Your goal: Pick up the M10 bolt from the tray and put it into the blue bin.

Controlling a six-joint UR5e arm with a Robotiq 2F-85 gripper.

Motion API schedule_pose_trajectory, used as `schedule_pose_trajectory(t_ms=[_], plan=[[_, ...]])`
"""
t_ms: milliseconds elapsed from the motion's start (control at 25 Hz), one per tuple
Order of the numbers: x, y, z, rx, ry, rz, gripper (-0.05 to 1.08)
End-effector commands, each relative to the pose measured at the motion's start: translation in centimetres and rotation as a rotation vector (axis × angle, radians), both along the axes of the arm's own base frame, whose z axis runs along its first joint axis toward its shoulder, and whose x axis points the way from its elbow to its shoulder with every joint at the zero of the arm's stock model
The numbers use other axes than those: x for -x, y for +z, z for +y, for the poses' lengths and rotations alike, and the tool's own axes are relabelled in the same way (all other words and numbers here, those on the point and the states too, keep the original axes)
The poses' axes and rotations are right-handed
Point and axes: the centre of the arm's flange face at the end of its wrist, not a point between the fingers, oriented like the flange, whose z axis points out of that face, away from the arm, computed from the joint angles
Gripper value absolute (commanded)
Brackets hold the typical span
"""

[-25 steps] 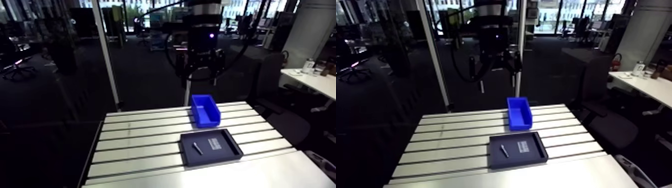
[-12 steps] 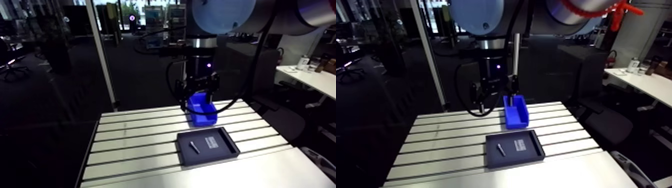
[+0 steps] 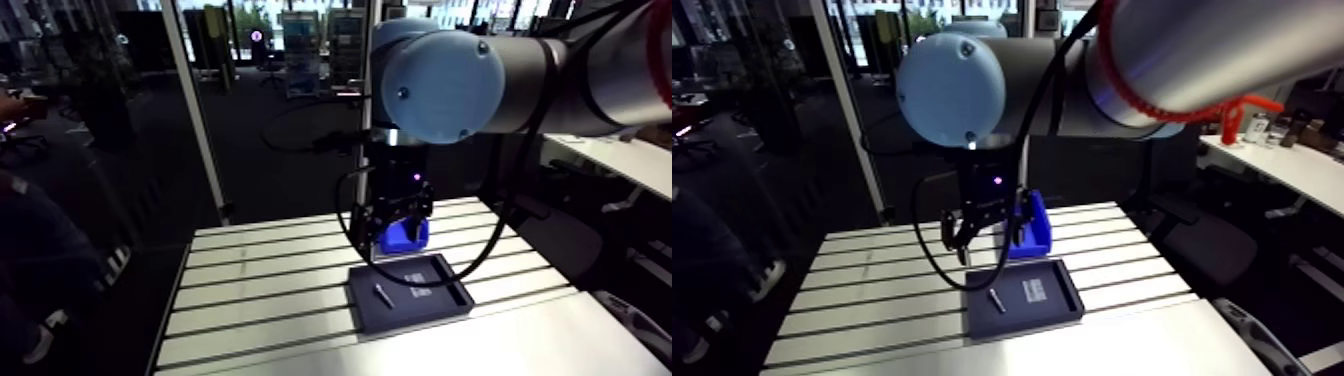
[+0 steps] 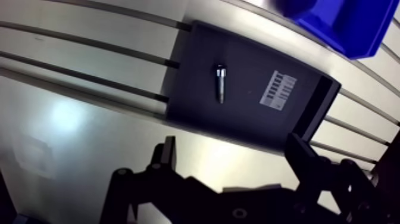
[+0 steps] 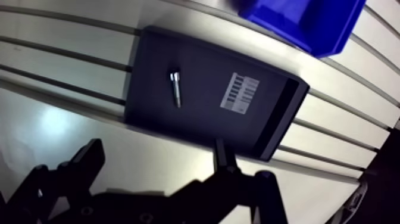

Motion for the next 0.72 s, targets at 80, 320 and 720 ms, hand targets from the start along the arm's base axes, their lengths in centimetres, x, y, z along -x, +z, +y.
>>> schedule_pose_trajectory(t_ms=[80, 320, 720], plan=[[-0.3, -1.2, 0.4, 0.007, -0.004, 0.023, 0.01], [0.1, -3.1, 0.5, 0.009, -0.002, 0.009, 0.01], [0.4, -6.3, 0.7, 0.014, 0.016, -0.009, 0.10]])
